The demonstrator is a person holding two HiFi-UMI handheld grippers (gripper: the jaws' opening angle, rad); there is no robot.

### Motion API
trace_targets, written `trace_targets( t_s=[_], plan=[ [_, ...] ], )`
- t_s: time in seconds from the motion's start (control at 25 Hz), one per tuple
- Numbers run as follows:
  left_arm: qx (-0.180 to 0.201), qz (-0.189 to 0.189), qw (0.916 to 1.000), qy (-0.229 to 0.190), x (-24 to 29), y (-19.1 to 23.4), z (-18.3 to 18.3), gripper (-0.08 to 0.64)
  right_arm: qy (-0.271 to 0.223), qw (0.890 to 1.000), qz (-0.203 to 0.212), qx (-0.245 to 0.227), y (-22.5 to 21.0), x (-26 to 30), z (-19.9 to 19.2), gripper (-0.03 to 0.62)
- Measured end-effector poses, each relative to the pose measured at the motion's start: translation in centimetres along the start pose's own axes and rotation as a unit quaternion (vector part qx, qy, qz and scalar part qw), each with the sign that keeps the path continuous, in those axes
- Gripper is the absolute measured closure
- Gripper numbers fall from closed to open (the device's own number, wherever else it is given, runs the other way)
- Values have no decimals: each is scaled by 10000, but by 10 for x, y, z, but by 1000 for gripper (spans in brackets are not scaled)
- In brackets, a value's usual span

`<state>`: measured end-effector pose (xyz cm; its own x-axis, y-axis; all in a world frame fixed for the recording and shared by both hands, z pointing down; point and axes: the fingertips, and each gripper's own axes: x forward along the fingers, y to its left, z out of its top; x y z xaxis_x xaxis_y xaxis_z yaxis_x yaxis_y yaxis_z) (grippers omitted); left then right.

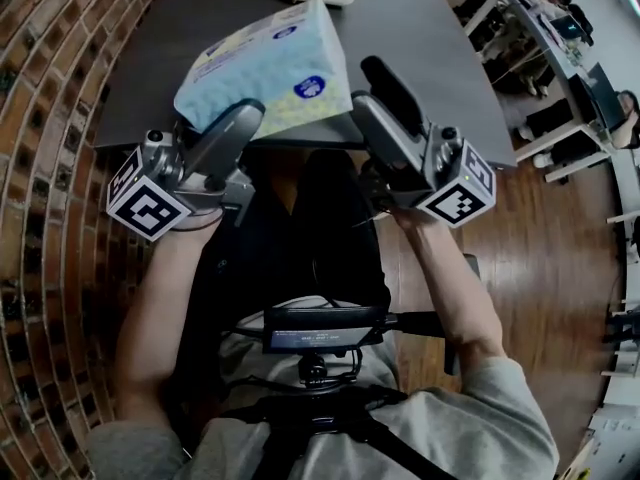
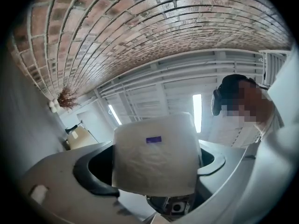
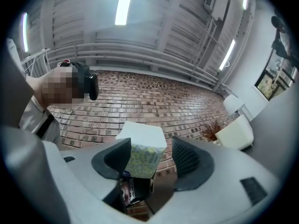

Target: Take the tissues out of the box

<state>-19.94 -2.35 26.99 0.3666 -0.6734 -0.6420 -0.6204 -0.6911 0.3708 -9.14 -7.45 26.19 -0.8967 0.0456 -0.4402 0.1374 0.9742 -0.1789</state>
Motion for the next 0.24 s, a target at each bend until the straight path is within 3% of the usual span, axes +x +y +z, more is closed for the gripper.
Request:
trace_targets(
  t_s=[0.24],
  plan=[
    [-463, 255, 9985, 107, -32, -9, -27, 67, 193, 9989, -204, 363, 16, -26, -34, 313]
  ],
)
